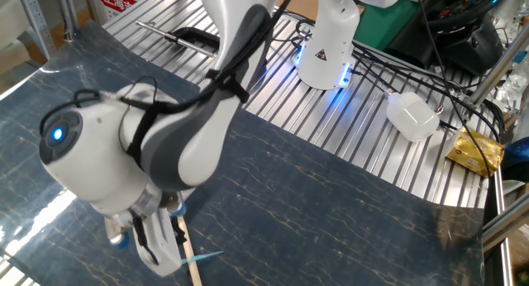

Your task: Insert a medium pipette tip into the holder for medium pipette tips

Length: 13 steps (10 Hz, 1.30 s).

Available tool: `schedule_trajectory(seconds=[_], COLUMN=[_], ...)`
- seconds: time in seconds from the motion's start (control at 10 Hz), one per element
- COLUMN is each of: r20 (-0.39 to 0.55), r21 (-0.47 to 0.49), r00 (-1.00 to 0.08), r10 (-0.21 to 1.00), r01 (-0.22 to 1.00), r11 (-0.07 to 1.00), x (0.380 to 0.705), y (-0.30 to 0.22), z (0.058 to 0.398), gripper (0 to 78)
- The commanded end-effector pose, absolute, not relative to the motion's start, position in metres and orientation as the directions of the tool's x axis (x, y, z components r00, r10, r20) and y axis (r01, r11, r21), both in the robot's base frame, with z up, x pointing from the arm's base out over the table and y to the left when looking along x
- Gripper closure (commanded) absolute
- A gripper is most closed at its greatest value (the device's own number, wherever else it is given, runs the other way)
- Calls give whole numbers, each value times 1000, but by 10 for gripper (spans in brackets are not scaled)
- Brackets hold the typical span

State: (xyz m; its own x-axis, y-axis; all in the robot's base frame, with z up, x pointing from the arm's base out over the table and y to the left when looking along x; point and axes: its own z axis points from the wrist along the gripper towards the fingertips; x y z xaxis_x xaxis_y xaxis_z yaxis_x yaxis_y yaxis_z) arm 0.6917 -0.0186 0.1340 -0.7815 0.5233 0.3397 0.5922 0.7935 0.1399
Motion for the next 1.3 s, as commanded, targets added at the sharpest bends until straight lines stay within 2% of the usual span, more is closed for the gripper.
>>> schedule_trajectory(seconds=[0.1, 1.3], r20=[315, 311], r21=[119, 117], r00=[-787, -782], r10=[530, 540], r01=[587, 595], r11=[801, 795], x=[707, 720], y=[-8, -8], z=[120, 99], gripper=[776, 776])
